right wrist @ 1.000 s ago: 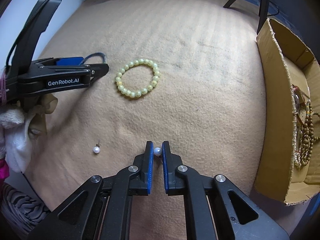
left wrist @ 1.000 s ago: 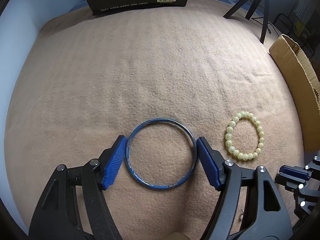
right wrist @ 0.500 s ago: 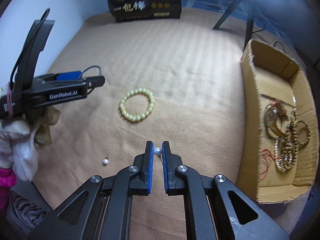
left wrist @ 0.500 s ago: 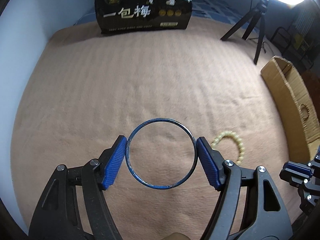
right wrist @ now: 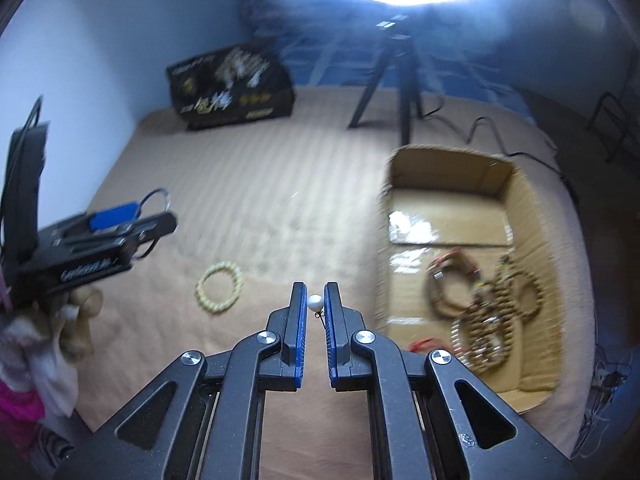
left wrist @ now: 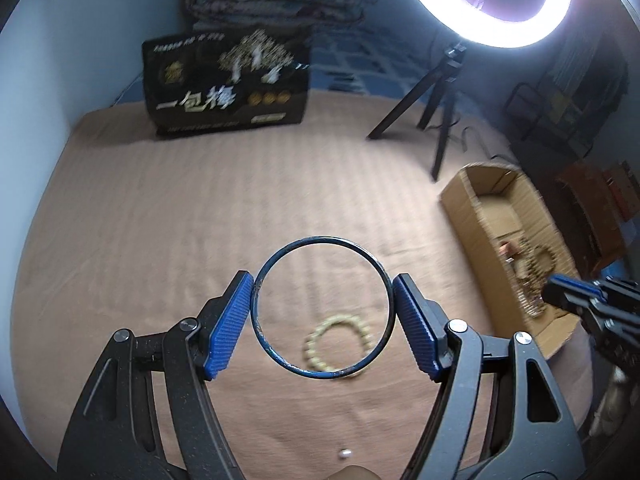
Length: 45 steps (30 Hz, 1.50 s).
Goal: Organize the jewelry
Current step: 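Carry the bangle ring and pearl earring with both grippers over the box, then open both grippers to drop the ring and earring into the box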
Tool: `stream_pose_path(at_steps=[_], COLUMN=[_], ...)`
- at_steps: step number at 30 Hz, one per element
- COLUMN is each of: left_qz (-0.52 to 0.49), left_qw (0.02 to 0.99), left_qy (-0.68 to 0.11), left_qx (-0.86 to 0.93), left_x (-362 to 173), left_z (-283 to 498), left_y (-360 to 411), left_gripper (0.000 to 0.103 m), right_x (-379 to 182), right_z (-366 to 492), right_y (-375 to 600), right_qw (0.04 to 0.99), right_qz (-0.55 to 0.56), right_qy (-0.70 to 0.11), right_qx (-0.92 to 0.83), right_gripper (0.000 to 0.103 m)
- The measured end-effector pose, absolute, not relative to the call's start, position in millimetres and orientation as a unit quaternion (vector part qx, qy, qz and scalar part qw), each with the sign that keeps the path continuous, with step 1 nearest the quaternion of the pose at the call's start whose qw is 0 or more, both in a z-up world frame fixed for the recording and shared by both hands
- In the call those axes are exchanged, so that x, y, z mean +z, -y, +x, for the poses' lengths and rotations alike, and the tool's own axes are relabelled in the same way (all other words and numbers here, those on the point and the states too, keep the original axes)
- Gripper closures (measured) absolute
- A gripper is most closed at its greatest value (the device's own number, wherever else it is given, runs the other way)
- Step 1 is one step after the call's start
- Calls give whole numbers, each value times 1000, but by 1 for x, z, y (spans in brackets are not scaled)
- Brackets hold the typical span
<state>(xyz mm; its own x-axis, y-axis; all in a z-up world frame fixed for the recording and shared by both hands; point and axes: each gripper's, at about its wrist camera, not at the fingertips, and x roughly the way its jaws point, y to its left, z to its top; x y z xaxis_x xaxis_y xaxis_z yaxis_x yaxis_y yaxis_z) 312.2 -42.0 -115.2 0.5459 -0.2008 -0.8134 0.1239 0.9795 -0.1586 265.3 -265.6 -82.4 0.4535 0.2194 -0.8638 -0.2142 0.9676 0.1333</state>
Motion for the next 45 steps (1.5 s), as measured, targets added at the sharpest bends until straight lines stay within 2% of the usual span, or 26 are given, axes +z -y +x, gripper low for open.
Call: stream_pose_path(at_steps=[5,16,29,45], left_qz=[-48,-44,-42,-56], left_qw=[882,882,873,858], left_qy=[-454,-437,-441,-454], left_qx=[-115,-171,-206,-232], left_x=[-103,-89,-103,-119], left_z=[315,323,332,339], left_y=[66,140,199,233], left_gripper=[30,30,30,30], right_x=[-66,-72,-88,-96], right_z=[278,304,329,336], right_y=[303,361,385,401], right_qw=[866,872,872,870], right_qz=[29,48,48,74], right_qy=[-488,-483,-484,-486], right_qx=[106,64,55,51], right_gripper=[96,96,96,96])
